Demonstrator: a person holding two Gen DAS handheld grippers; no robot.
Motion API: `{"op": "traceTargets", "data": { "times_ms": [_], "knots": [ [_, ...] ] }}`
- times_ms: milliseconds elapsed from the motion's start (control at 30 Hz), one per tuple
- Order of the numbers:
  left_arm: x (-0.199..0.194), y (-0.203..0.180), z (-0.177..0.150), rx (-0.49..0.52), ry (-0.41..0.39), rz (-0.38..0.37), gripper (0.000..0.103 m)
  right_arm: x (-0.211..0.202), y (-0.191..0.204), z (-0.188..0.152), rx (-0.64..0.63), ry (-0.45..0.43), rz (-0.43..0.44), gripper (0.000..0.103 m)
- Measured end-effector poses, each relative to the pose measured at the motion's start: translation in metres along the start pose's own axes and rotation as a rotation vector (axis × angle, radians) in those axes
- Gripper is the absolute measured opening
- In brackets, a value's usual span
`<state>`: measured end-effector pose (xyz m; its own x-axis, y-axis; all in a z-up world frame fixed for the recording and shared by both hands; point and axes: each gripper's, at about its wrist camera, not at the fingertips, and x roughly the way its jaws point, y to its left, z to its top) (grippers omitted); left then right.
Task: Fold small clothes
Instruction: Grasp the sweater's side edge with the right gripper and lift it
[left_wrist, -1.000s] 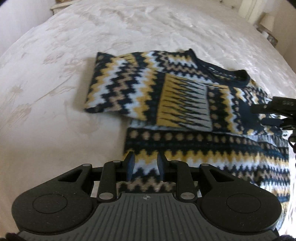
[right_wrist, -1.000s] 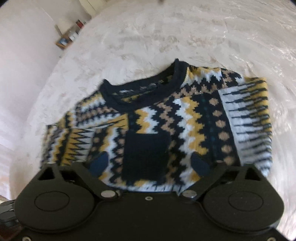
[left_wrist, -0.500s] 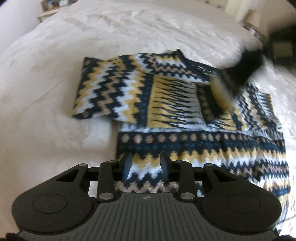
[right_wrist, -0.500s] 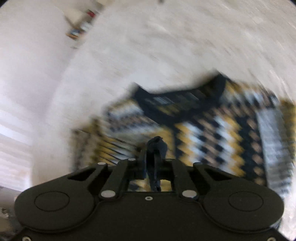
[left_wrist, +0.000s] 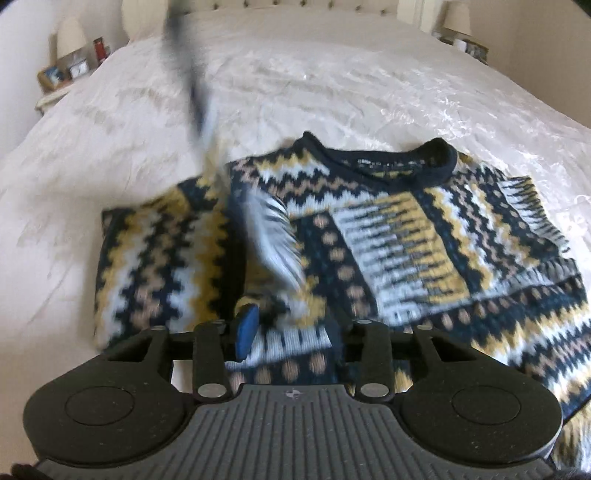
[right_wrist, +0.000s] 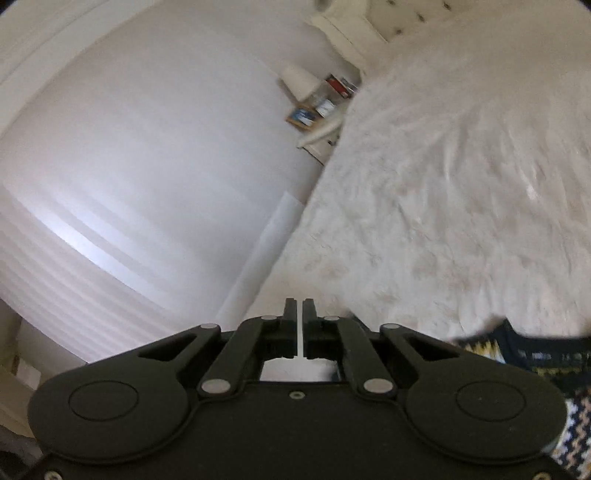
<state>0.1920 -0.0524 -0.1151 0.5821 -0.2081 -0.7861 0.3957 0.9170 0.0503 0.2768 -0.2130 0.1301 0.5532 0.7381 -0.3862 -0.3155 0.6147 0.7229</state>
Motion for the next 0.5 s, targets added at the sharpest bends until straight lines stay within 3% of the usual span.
{"op": "traceTargets", "data": {
  "times_ms": [100,133,233,300,333,367,500],
  "knots": [
    [0.016,0.005,0.003,0.021,0.038,0.034,0.040,0.002,-0.005,-0.005,-0.018,0.009,-0.070,0.011],
    [0.019,0.007,0.003,0.019,0.047,0.033,0.040,0.003,-0.011,-0.007,-0.005,0.018,-0.084,0.017],
    [0.020,0.012,0.000,0.011,0.044,0.017,0.041,0.010,-0.031,-0.023,0.014,0.070,-0.179,0.021],
    [0.018,0.014,-0.005,0.028,0.043,0.022,0.041,0.021,-0.047,-0.035,0.020,0.129,-0.239,0.042],
    [0.015,0.016,-0.007,0.028,0.035,0.024,0.041,0.029,-0.056,-0.043,0.029,0.164,-0.258,0.064],
    [0.012,0.018,-0.008,0.024,0.024,0.020,0.041,0.040,-0.066,-0.052,0.044,0.214,-0.269,0.076],
    [-0.006,0.023,-0.019,0.007,-0.008,0.022,0.041,0.081,-0.101,-0.094,0.123,0.384,-0.277,0.076]
  ]
}}
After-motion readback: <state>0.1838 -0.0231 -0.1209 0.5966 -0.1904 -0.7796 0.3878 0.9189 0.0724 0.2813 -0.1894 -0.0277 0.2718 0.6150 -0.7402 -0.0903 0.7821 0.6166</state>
